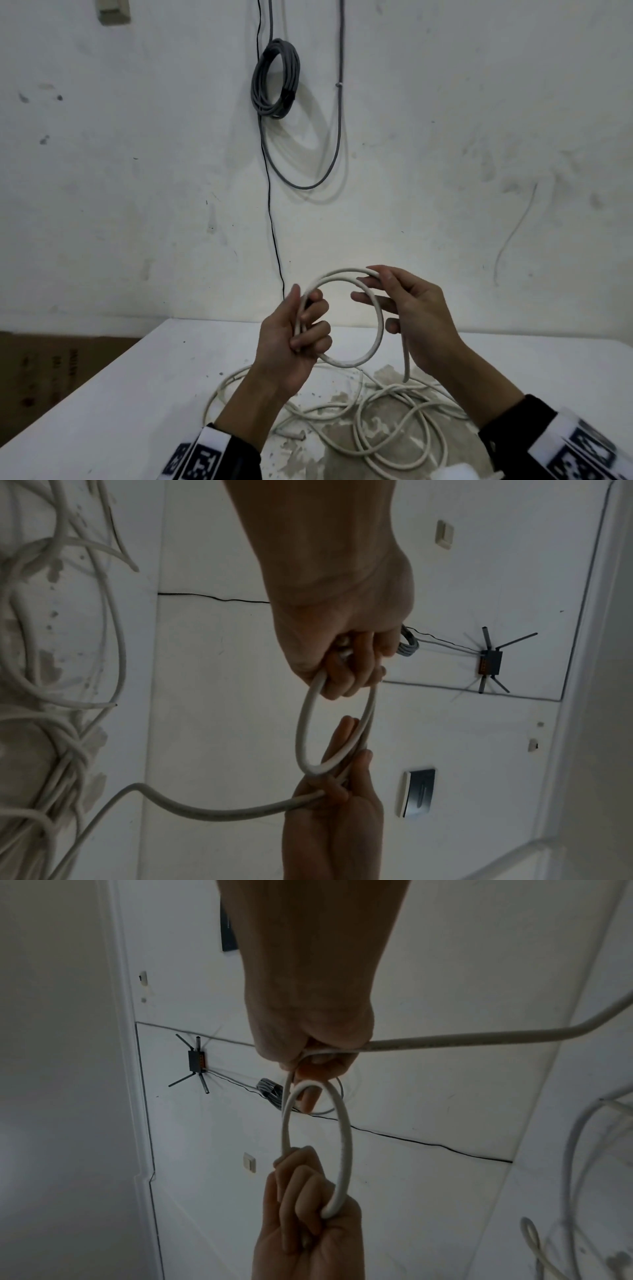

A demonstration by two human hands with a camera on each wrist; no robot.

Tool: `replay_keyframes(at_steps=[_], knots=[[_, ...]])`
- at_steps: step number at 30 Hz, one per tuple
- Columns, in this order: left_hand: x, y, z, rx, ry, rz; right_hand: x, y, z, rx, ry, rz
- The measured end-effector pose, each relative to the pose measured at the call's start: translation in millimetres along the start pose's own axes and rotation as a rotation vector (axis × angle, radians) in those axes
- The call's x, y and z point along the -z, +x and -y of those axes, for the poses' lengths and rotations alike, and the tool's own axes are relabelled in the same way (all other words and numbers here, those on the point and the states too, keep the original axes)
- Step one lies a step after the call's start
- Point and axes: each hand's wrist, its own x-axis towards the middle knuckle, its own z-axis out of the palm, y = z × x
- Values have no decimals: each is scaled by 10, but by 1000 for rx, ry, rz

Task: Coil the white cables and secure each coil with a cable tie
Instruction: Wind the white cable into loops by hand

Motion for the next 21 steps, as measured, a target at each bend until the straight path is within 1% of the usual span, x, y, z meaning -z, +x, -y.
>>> replay_keyframes(at_steps=[2,4,7,10,12,14,16,18,19,21], knots=[[-3,7,-18,-3,-12,-10,17,1,-21,8,-5,23],[-14,21,-62,-49,-23,-8,49,6,-44,25,-86,84],[12,74,-236,-167,-153,32,178,-8,-154,25,-269,182],[68,107,-508,-271,-292,107,408,-57,-416,-7,-470,292],[59,112,-648,-353,-310,96,538,-70,-627,37,-656,299],[1,124,-709,-443,-257,9,589,-59,-782,151,-837,297],[-60,159,-688,-545,-173,-86,543,-45,-860,279,-960,325],[-126,185,-625,-652,15,-164,477,-19,-892,420,-1083,339],[-165,181,-584,-700,141,-180,447,-1,-883,492,-1123,334],[-233,150,-484,-789,374,-143,399,30,-831,620,-1177,334]])
